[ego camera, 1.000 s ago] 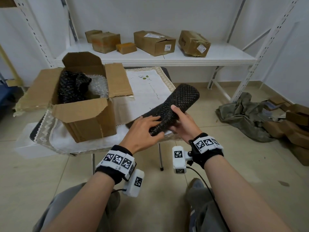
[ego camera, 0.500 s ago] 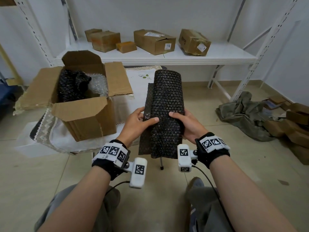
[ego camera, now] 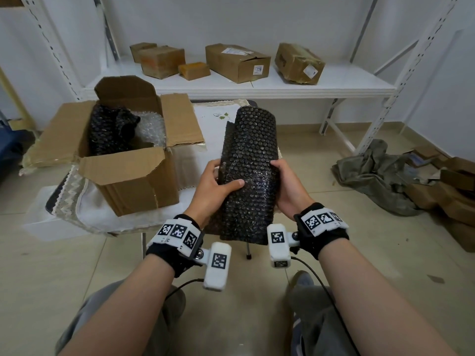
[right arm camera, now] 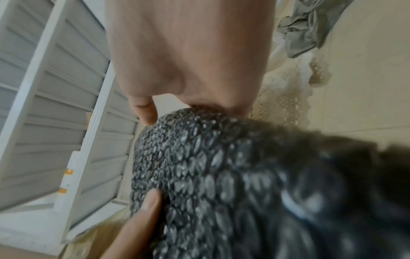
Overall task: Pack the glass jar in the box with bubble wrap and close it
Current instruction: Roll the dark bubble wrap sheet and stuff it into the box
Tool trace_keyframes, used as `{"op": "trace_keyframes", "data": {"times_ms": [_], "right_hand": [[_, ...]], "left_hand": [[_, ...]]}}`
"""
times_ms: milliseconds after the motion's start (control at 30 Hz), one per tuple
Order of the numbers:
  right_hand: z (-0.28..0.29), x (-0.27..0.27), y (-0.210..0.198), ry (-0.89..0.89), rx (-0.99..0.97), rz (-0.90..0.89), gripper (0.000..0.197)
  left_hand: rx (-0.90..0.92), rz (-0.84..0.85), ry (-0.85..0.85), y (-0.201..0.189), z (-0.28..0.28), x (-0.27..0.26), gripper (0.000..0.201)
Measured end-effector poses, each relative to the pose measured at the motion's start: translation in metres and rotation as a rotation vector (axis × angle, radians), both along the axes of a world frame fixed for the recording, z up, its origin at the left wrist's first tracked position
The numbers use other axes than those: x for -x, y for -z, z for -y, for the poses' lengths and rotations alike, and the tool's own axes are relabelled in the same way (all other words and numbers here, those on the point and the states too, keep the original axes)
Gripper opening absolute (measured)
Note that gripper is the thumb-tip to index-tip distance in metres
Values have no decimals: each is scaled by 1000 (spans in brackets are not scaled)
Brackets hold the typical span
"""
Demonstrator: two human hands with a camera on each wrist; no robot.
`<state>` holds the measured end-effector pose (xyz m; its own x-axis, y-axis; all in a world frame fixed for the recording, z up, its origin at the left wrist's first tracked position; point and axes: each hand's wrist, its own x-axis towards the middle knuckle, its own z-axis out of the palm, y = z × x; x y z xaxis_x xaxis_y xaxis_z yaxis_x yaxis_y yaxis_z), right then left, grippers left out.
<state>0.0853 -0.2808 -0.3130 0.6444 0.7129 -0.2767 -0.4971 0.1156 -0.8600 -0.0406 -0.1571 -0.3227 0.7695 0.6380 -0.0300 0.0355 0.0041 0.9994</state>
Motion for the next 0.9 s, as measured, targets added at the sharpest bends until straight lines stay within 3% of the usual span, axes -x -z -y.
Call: {"op": "trace_keyframes", "data": {"times_ms": [133,267,433,600,767,900], "right_hand": [[2,2,-1,-45,-34,0,45],[0,7,2,-13,15,47,46],[-1,7,8,77,33,150,45],[0,6,5,117,2,161,42],[1,3,-2,-2,13,141,40],[3,-4,4,4,38,151,53]], "left_hand": [[106,38,-45,-3,-4,0,48],[99,5,62,-3,-1,0,38],[47,-43,180,1,6,0,39],[74,-28,134,-2,3,0,33],[135,42,65,-7,-1,0,31],[156,-1,100,-11,-4,3,33]]}}
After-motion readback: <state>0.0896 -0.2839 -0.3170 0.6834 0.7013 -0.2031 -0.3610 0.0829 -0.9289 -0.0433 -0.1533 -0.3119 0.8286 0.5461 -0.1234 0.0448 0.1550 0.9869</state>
